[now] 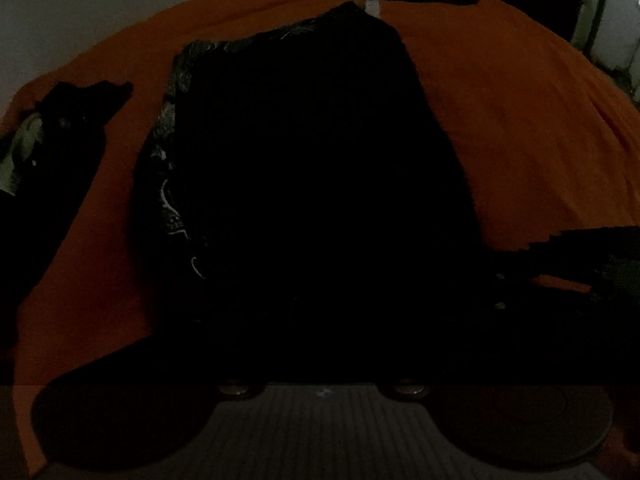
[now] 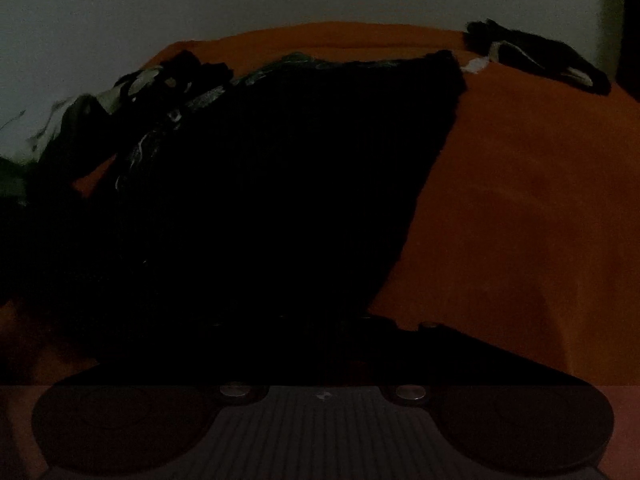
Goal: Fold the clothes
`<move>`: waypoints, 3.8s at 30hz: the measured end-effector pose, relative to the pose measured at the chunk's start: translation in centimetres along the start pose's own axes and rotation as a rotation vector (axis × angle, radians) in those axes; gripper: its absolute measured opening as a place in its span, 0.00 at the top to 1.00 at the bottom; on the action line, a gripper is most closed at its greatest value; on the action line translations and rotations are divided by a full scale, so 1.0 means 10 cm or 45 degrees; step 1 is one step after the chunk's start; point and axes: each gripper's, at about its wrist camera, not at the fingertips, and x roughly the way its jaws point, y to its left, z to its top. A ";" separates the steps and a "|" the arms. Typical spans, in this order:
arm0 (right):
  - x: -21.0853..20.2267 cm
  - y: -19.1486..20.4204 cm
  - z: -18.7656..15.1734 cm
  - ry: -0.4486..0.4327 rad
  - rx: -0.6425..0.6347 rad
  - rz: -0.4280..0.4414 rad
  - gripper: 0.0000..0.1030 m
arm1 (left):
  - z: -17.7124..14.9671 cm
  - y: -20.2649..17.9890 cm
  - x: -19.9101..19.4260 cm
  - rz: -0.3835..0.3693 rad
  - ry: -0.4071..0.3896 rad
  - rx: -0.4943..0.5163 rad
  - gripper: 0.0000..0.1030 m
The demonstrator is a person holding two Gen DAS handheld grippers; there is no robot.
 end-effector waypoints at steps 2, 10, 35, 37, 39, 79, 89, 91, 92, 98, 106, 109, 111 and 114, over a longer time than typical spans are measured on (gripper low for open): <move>-0.01 -0.04 0.02 0.017 0.040 0.006 0.92 | -0.02 -0.01 -0.02 -0.001 0.002 -0.002 0.71; -0.27 -0.13 0.01 -0.043 0.172 0.071 0.73 | -0.03 0.06 -0.33 -0.038 -0.041 -0.046 0.71; -0.10 0.06 -0.11 -0.063 0.045 0.070 0.74 | -0.03 0.40 -0.06 0.065 0.077 -0.117 0.60; -0.10 0.07 -0.11 -0.064 0.039 0.069 0.74 | -0.02 0.38 -0.06 0.075 0.078 -0.113 0.60; -0.10 0.06 -0.11 -0.064 0.042 0.071 0.74 | -0.02 0.37 -0.06 0.084 0.080 -0.110 0.60; -0.40 -0.05 0.14 -0.168 0.061 0.141 0.66 | 0.08 0.30 -0.34 0.080 -0.088 0.290 0.21; -0.72 0.06 -0.09 -0.304 -0.833 0.155 0.21 | -0.23 0.02 -0.60 0.007 -0.346 1.140 0.00; -0.72 0.17 -0.18 -0.307 -0.984 0.191 0.19 | -0.39 -0.01 -0.58 -0.039 -0.375 1.291 0.00; -0.71 0.24 -0.25 -0.313 -1.082 0.188 0.19 | -0.47 -0.02 -0.57 -0.055 -0.392 1.368 0.00; -0.51 0.56 -0.72 -0.315 -1.623 0.099 0.19 | -0.85 0.01 -0.43 -0.086 -0.438 1.658 0.00; -0.24 0.71 -0.79 -0.363 -1.661 0.030 0.17 | -1.10 0.03 -0.17 -0.091 -0.436 1.751 0.00; -0.14 0.77 -0.72 -0.371 -1.650 0.016 0.10 | -1.06 0.02 -0.13 -0.110 -0.446 1.702 0.00; -0.07 0.79 -0.67 -0.379 -1.641 0.021 0.10 | -1.03 0.02 -0.12 -0.121 -0.469 1.650 0.00; -0.03 0.81 -0.61 -0.433 -1.616 0.011 0.11 | -0.98 0.02 -0.11 -0.133 -0.498 1.587 0.00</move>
